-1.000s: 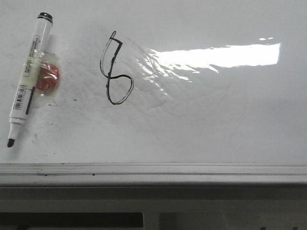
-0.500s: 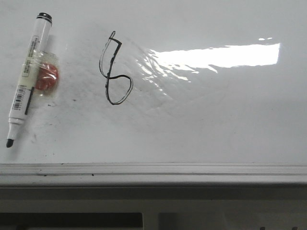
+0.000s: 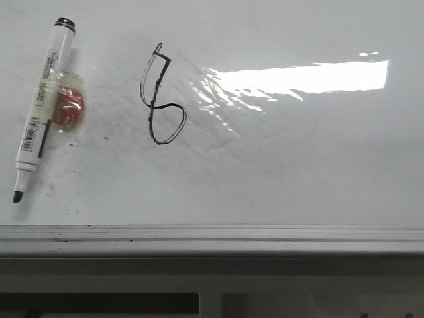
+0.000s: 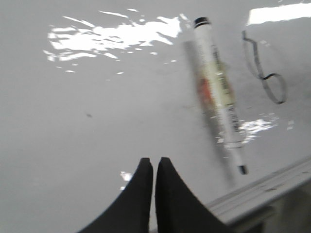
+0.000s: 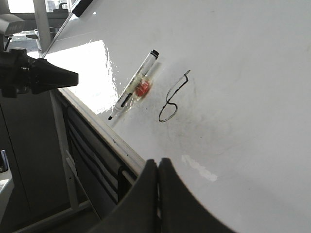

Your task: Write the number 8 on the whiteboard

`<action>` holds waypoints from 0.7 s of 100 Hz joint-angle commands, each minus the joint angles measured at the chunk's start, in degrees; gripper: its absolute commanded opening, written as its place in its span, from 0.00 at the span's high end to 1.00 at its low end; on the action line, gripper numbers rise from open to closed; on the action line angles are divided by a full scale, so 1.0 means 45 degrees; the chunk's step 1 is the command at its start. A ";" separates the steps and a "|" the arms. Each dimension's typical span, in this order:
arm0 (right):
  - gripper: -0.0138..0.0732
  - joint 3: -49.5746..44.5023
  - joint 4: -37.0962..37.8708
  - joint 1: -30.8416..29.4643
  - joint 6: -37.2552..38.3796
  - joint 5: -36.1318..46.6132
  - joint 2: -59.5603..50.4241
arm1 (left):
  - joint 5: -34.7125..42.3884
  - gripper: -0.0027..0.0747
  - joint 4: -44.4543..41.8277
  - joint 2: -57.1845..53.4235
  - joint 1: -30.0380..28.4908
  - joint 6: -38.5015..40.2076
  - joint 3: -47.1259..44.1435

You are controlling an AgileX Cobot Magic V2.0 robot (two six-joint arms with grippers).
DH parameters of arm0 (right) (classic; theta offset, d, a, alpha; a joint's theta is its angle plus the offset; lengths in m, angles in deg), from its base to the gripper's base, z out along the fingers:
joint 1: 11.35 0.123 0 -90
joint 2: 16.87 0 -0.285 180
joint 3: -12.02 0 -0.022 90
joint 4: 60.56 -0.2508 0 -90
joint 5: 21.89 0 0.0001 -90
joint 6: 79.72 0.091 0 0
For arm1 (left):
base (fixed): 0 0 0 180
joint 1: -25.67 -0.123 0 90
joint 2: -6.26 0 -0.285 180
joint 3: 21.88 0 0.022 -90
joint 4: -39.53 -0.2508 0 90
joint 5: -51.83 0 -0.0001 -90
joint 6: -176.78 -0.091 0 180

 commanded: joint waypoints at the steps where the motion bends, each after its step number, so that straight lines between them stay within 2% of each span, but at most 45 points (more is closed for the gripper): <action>1: 0.91 0.0332 0.0086 -0.0077 -0.0064 0.1103 0.0052 | 0.1571 0.99 0.0047 -0.0157 -0.1285 -0.1510 0.0099; 16: 0.91 0.0332 0.0086 -0.0077 -0.0064 0.1103 0.0052 | 0.1768 0.99 0.0327 -0.0995 -0.3257 -0.1247 -0.0554; 28: 0.91 0.0332 0.0086 -0.0077 -0.0064 0.1103 0.0052 | 0.1690 0.99 0.0327 -0.1634 -0.4461 0.0081 -0.1068; 34: 0.91 0.0332 0.0086 -0.0077 -0.0064 0.1103 0.0052 | 0.0783 0.99 0.0278 -0.1874 -0.4806 0.0268 -0.1068; 53: 0.91 0.0332 0.0086 -0.0077 -0.0064 0.1103 0.0052 | -0.0631 0.99 0.0278 -0.1874 -0.5714 0.0720 -0.1068; 70: 0.91 0.0332 0.0086 -0.0077 -0.0064 0.1103 0.0052 | -0.2106 0.99 0.0368 -0.1874 -0.5846 0.0720 -0.1068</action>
